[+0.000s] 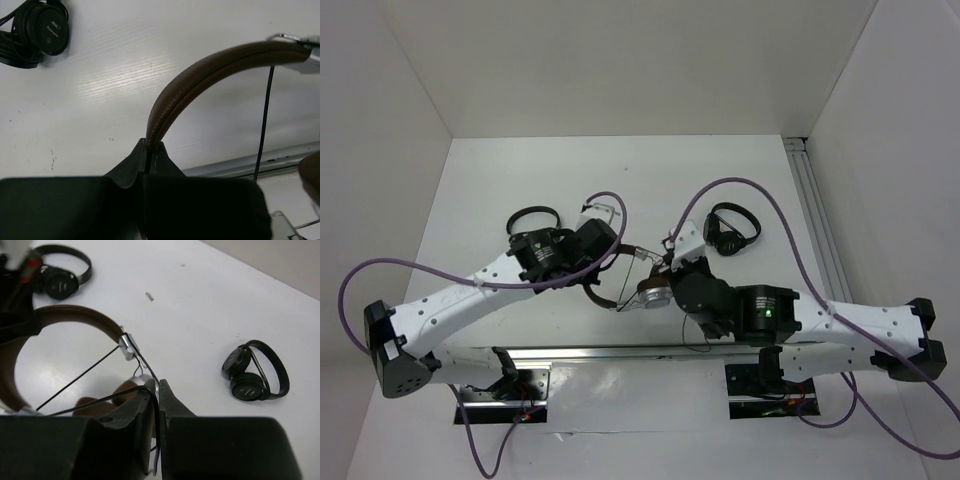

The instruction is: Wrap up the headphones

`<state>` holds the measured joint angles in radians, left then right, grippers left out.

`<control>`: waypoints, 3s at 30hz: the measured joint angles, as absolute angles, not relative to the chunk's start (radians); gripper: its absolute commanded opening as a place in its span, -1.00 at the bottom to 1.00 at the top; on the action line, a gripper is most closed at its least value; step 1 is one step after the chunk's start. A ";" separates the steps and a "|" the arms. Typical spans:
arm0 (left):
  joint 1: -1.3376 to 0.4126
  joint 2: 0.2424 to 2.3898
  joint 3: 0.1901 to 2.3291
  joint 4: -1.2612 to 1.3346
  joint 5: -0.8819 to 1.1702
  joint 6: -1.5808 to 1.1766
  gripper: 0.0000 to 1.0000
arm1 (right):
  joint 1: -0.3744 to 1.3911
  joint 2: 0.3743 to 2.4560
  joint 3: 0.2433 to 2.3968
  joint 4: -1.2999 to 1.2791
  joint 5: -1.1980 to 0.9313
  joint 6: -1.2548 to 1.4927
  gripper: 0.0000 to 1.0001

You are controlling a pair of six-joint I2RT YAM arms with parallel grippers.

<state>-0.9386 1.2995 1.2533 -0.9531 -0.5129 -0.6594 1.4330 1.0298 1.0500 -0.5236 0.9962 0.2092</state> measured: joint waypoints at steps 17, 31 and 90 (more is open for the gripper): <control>-0.959 1.199 1.243 -0.885 -0.427 -0.605 -1.00 | 0.860 1.089 1.010 -0.297 0.540 0.075 -0.62; -0.989 1.173 1.227 -1.009 -0.349 -0.499 -1.00 | 0.723 1.068 0.988 -0.134 0.262 0.062 -0.72; -0.992 1.264 1.794 -1.236 -0.407 -0.686 -1.00 | 0.718 1.711 0.588 0.952 -0.463 0.345 -0.93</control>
